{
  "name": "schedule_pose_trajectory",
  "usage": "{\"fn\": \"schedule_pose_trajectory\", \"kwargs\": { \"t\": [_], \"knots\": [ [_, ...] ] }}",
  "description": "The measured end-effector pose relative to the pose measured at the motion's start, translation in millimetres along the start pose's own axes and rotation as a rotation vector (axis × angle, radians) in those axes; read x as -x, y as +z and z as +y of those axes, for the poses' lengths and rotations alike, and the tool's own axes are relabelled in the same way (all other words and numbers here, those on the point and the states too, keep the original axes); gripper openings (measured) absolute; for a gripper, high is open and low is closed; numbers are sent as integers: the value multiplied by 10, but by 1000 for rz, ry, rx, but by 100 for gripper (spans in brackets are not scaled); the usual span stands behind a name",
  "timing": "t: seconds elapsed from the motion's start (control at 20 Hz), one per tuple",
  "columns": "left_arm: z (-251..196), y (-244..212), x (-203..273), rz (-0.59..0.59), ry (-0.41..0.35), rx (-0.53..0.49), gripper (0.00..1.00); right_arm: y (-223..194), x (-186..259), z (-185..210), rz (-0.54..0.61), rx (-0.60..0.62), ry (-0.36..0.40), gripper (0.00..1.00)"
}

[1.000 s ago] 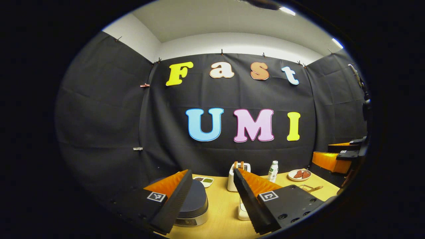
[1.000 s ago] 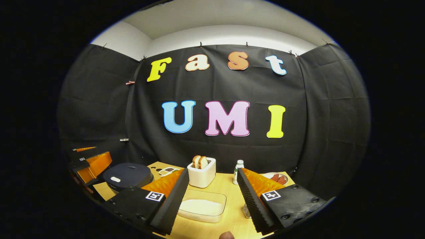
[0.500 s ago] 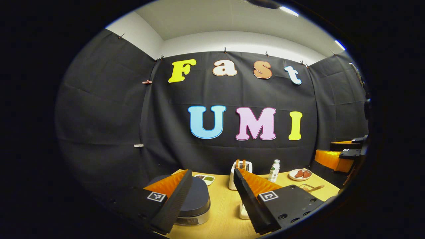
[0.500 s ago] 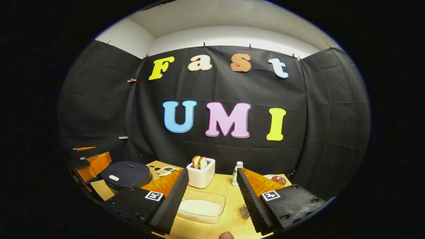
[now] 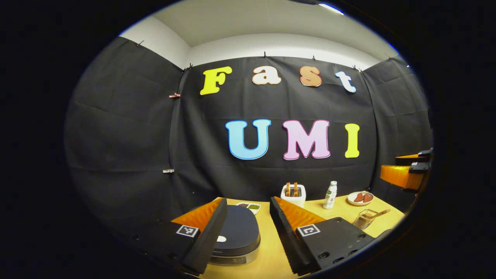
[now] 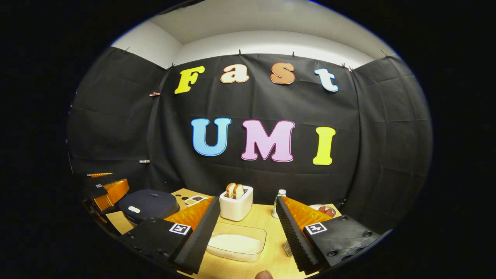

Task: Close the left gripper, press the button to open the rice cooker; take a wooden spoon from the chopstick holder with the right hand, scoop a spoonful of rice and pour it into the rice cooker, then put the wooden spoon back into the chopstick holder.

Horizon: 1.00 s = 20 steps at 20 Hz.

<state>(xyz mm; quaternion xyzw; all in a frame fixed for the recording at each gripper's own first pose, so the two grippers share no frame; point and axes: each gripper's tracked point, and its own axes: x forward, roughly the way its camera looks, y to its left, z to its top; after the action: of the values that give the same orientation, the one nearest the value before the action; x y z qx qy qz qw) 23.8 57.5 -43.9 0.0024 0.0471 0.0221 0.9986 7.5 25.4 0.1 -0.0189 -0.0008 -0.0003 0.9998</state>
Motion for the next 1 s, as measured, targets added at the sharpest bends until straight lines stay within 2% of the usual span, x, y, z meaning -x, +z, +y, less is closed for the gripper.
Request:
{"fn": "schedule_pose_trajectory", "kwargs": {
  "t": [0.1, 0.25, 0.45, 0.5, 0.6, 0.7, 0.75, 0.85, 1.0],
  "knots": [
    [60, -197, -70, 62, -20, 47, 76, -11, -20, 55, 4, 4, 5, 91],
    [349, -466, -238, 132, 28, 86, 69, -33, -73, 110, 11, 8, 7, 91],
    [542, -814, -392, 249, 34, 76, 49, -76, -124, 165, 25, 15, 7, 91],
    [580, -881, -444, 271, 34, 70, 40, -78, -144, 177, 27, 17, 7, 91],
    [653, -992, -542, 310, 42, 65, 35, -80, -165, 210, 30, 19, 8, 91],
    [760, -1083, -602, 343, 78, 61, 21, -67, -173, 220, 25, 25, 6, 91],
    [778, -1136, -626, 361, 86, 66, 17, -66, -180, 224, 23, 28, 4, 91],
    [689, -1240, -607, 398, 62, 78, 7, -69, -189, 220, 22, 30, 0, 91],
    [613, -1495, -577, 489, 38, 81, 7, -76, -198, 192, 27, 22, -11, 91]
  ]
}}
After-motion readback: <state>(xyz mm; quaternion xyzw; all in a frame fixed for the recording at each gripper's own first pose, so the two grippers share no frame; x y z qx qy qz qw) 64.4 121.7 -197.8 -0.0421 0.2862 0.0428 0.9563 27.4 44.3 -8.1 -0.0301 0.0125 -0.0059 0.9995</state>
